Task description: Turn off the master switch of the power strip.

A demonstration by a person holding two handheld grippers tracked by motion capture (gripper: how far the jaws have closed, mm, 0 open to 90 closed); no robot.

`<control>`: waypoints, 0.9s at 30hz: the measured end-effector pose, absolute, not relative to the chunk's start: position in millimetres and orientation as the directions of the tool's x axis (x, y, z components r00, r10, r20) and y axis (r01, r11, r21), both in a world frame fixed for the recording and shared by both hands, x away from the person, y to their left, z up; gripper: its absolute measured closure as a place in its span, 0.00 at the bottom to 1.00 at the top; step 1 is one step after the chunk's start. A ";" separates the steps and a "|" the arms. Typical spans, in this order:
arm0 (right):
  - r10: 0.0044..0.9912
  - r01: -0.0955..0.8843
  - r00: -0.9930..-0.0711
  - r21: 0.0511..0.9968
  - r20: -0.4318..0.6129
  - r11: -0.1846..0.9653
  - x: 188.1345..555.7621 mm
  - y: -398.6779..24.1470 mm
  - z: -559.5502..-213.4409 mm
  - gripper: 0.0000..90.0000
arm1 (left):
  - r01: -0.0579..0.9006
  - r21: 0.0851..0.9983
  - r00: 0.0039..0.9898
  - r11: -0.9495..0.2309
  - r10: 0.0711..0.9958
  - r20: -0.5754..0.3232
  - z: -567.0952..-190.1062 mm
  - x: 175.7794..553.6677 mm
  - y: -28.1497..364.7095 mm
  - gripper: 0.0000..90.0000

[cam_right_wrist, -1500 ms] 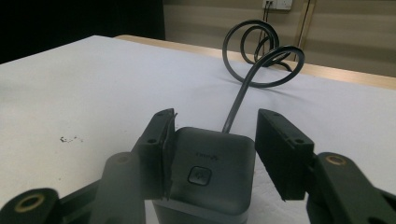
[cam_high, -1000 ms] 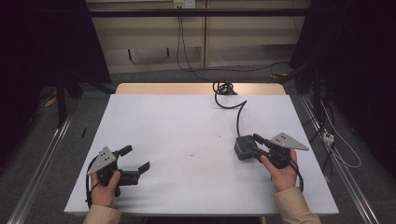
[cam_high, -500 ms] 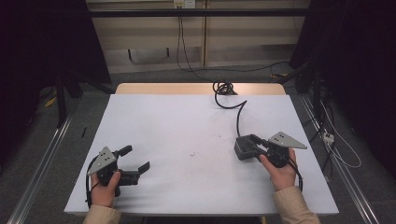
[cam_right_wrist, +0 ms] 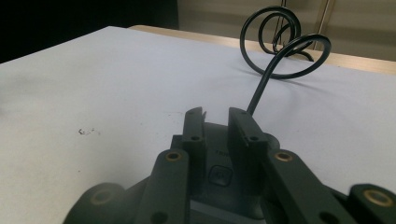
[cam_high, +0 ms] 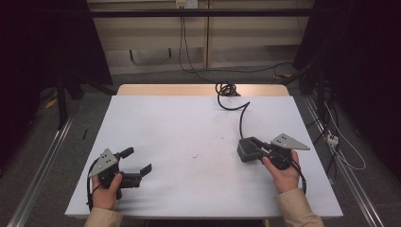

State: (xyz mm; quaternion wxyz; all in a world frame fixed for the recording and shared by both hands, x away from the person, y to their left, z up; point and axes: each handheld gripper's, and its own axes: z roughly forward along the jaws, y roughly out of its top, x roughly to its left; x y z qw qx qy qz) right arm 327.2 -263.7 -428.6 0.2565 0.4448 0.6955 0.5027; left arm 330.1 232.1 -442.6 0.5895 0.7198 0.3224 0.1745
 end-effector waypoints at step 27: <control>0.869 0.380 -0.484 0.919 0.103 0.103 327.4 -264.9 -430.1 1.00 | 0.256 0.962 0.732 -0.096 0.669 -0.128 -442.8 330.5 232.6 0.02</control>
